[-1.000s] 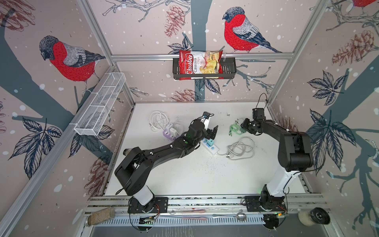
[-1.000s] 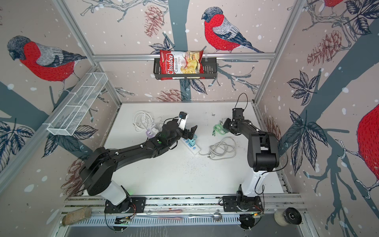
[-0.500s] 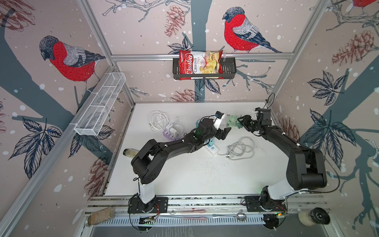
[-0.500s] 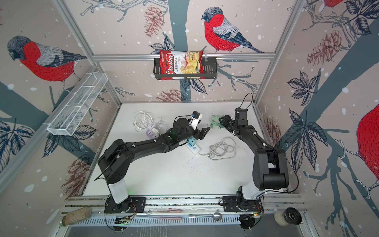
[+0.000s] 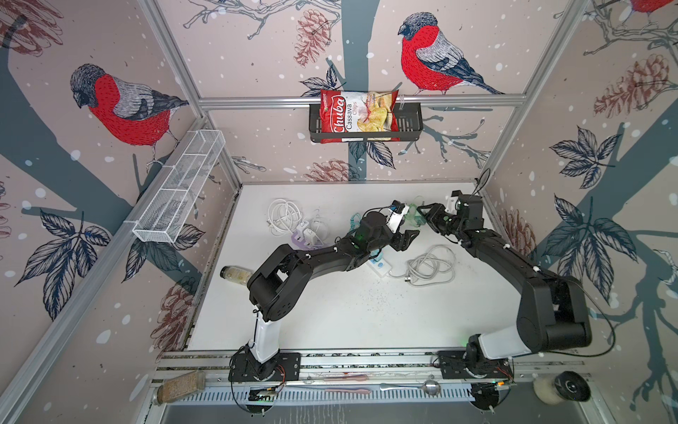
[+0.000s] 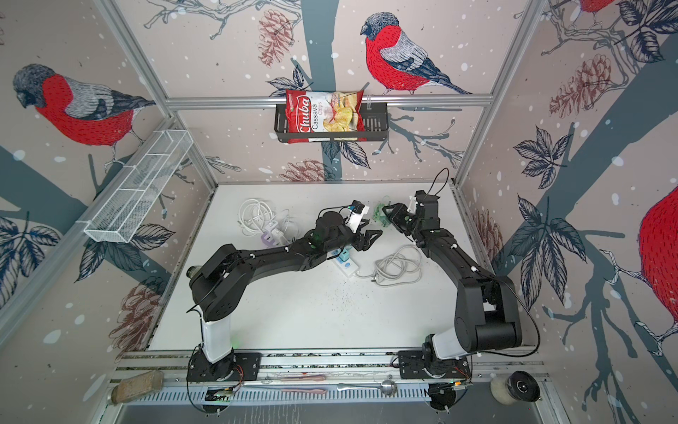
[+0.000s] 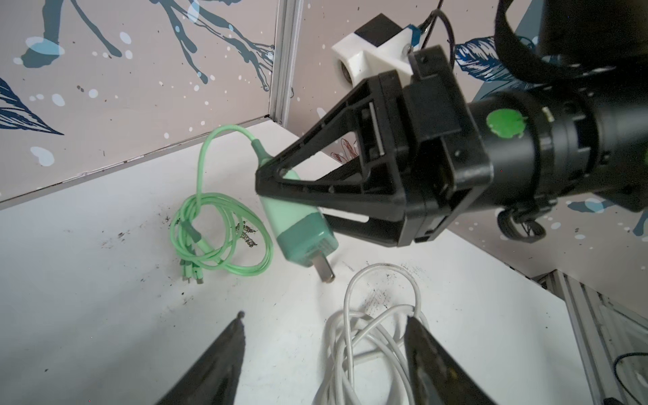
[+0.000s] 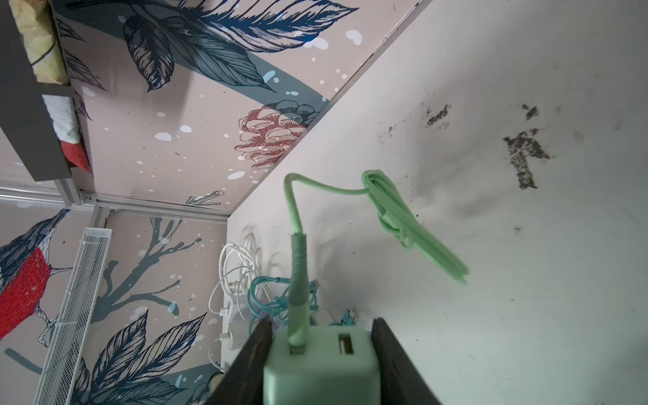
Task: Insert plugs into power strip
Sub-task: Pass the plug.
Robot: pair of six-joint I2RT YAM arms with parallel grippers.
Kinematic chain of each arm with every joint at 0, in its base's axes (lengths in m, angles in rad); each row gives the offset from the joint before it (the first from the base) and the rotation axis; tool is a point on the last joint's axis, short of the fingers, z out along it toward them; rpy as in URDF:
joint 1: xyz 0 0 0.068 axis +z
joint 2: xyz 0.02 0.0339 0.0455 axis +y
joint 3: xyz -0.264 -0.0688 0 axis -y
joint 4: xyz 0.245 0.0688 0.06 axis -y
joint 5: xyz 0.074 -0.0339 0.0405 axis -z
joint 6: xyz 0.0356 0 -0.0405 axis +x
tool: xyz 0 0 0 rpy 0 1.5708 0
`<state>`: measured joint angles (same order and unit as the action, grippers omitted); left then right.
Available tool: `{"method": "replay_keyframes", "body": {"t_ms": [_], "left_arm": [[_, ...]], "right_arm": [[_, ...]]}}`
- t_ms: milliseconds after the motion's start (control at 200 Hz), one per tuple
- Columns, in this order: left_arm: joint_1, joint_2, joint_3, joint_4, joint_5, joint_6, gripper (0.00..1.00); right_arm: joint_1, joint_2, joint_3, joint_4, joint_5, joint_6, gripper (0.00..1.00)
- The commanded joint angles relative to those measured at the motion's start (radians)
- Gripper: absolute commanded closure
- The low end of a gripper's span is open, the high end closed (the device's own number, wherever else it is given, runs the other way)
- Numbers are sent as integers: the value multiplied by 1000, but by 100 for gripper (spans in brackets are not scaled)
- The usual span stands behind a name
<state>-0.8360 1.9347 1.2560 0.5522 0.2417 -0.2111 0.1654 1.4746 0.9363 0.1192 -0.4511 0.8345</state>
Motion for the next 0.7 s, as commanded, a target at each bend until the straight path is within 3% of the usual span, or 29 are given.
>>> {"method": "replay_keyframes", "body": {"t_ms": [0, 695], "left_arm": [[-3, 5, 1, 121, 6, -52, 31], [-5, 46, 20, 221, -56, -105, 44]], "right_arm": [[19, -15, 6, 49, -16, 15, 68], [52, -67, -23, 94, -29, 47, 70]]}}
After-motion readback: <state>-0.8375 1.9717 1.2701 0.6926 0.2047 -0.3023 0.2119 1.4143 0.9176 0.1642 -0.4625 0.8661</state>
